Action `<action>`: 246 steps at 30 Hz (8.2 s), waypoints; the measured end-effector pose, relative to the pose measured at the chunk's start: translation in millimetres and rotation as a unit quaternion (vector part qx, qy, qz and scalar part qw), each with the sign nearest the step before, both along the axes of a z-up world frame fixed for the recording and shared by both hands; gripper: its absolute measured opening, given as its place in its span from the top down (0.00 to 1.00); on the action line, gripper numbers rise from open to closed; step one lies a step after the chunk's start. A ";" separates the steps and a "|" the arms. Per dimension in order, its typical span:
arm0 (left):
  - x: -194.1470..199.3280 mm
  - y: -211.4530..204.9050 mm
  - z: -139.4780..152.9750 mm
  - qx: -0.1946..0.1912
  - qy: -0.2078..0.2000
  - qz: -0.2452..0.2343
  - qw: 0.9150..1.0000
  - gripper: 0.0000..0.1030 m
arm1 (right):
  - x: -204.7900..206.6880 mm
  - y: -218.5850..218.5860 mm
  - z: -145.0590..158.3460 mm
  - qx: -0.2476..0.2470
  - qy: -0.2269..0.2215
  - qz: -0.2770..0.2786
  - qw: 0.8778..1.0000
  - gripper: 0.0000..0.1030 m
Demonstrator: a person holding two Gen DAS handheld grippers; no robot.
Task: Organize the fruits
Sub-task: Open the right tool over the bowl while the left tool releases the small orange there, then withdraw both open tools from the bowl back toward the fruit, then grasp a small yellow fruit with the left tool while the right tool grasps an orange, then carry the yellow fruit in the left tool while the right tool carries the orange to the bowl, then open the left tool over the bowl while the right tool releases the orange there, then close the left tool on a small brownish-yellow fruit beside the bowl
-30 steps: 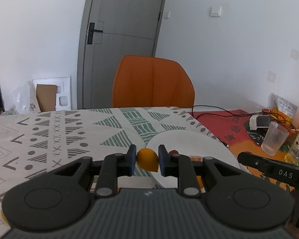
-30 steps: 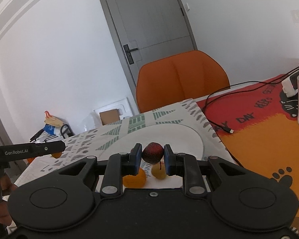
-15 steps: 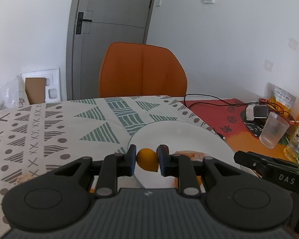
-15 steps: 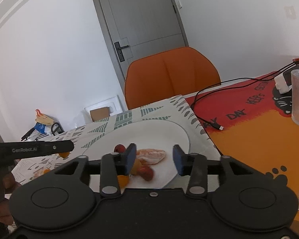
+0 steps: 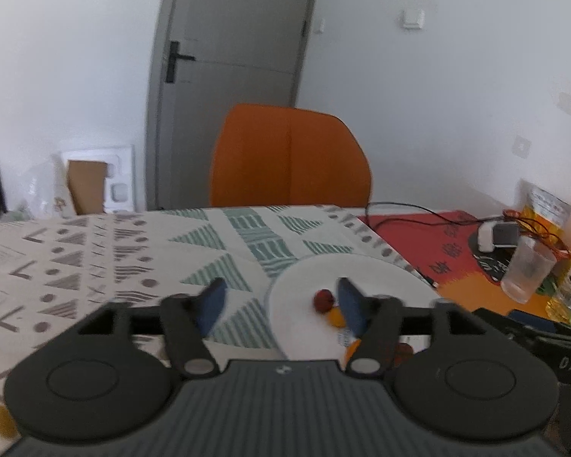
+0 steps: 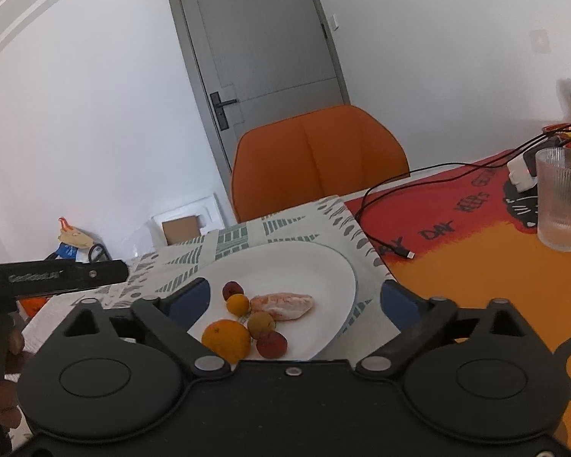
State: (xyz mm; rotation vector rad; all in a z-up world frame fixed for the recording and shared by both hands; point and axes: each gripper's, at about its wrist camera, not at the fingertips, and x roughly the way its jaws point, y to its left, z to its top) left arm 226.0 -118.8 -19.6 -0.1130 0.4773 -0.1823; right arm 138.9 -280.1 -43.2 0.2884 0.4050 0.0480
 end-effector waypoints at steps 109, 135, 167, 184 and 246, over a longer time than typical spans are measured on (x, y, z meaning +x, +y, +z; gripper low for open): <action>-72.5 224.6 -54.6 -0.066 0.058 0.183 0.979 0.76 | 73.3 214.6 -24.6 -0.104 0.125 0.178 0.970 0.65; -55.3 151.0 -28.4 -0.026 0.037 0.107 0.993 0.76 | 33.1 145.4 9.5 -0.051 0.052 0.141 0.987 0.65; -14.6 51.5 1.3 0.015 0.010 0.030 0.999 0.76 | 24.0 39.4 4.9 0.001 0.039 0.050 0.998 0.65; 21.0 0.5 -14.4 0.040 0.036 -0.012 0.999 0.76 | 39.0 -8.6 -14.3 0.034 0.031 0.010 0.999 0.53; 3.2 3.4 -63.1 0.032 0.109 -0.004 0.994 0.75 | 17.7 9.8 -22.0 0.004 0.050 0.045 0.998 0.00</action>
